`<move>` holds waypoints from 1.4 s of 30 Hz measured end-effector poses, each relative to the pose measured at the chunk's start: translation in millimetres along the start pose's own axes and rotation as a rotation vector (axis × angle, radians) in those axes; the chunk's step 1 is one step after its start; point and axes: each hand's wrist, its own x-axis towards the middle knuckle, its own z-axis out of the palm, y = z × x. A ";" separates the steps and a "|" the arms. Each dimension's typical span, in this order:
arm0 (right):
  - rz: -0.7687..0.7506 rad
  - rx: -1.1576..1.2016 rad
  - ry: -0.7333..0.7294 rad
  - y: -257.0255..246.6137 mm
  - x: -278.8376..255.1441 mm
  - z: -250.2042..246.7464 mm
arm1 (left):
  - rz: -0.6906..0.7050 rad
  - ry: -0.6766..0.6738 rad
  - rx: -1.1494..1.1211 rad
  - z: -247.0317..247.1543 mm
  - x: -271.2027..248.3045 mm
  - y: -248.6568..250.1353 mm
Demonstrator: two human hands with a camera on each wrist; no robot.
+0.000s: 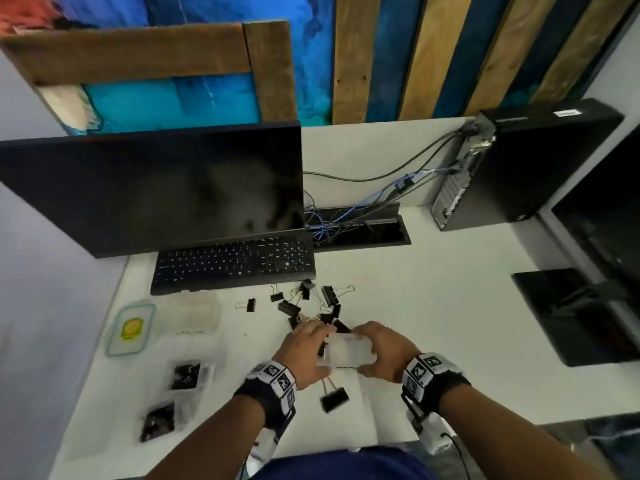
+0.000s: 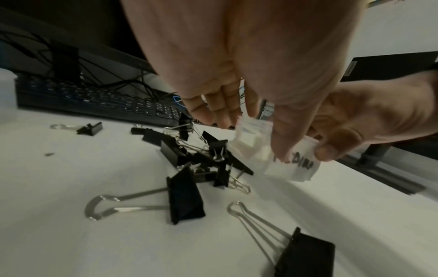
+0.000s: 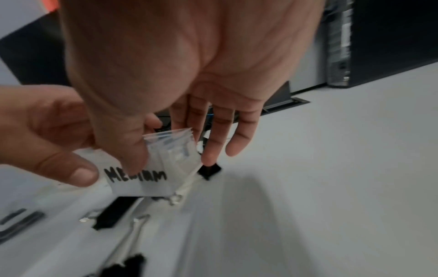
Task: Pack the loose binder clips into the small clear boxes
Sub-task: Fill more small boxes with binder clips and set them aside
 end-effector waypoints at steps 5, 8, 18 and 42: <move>0.151 -0.044 -0.020 60.8 -27.3 -2.5 | -0.184 0.103 0.027 7.6 -3.5 -14.4; 0.167 0.007 -0.024 69.7 -24.7 -3.6 | -0.203 0.094 0.078 5.9 -5.2 -20.2; 0.147 -0.041 -0.053 67.0 -12.4 -3.0 | -0.181 -0.060 0.350 30.1 16.7 3.2; 0.162 -0.006 -0.062 42.8 2.1 3.9 | -0.038 -0.015 -0.078 9.0 34.7 31.5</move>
